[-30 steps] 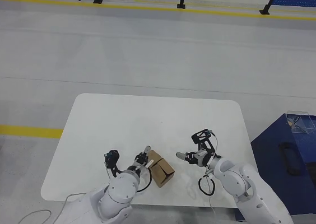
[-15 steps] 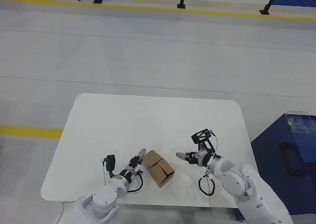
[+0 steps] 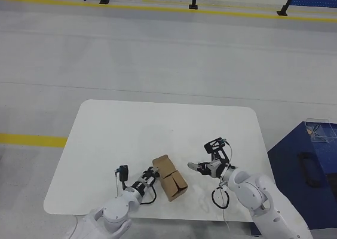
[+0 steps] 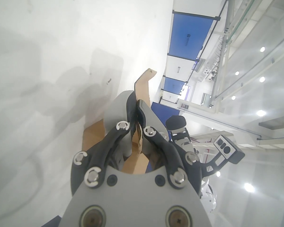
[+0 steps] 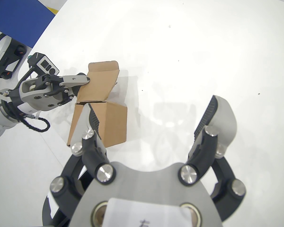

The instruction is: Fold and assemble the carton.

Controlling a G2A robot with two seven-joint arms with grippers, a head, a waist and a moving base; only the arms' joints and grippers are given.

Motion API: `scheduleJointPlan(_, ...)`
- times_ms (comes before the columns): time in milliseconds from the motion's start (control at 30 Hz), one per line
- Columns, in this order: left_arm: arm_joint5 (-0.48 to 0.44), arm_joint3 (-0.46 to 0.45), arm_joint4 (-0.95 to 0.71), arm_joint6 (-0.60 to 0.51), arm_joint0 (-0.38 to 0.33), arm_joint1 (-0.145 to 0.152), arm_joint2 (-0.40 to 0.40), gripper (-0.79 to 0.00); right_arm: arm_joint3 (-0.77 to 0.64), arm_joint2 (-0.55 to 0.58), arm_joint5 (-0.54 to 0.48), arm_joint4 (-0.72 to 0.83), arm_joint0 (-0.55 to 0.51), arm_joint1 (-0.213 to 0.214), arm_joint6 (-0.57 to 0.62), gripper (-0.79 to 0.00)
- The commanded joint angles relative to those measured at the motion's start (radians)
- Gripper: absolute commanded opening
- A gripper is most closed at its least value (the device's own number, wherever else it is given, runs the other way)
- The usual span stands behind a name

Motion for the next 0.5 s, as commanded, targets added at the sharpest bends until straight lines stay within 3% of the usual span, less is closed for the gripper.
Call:
scheduleJointPlan(0, -0.001, -0.001, 0.003, -0.004, 0.0, 0.0, 0.001, -0.785, 0.0, 0.0, 0.0, 0.0, 0.0, 0.0, 0.0, 0.0)
scheduleJointPlan(233, -0.011, -0.018, -0.002, -0.009, 0.006, -0.001, -0.006, -0.785, -0.002, 0.001, -0.004, 0.006, -0.002, 0.0, -0.006, 0.0)
scheduleJointPlan(467, -0.178, -0.089, 0.019, 0.235, 0.117, -0.021, -0.05, -0.785, -0.002, 0.035, -0.009, 0.039, -0.006, -0.001, -0.024, 0.0)
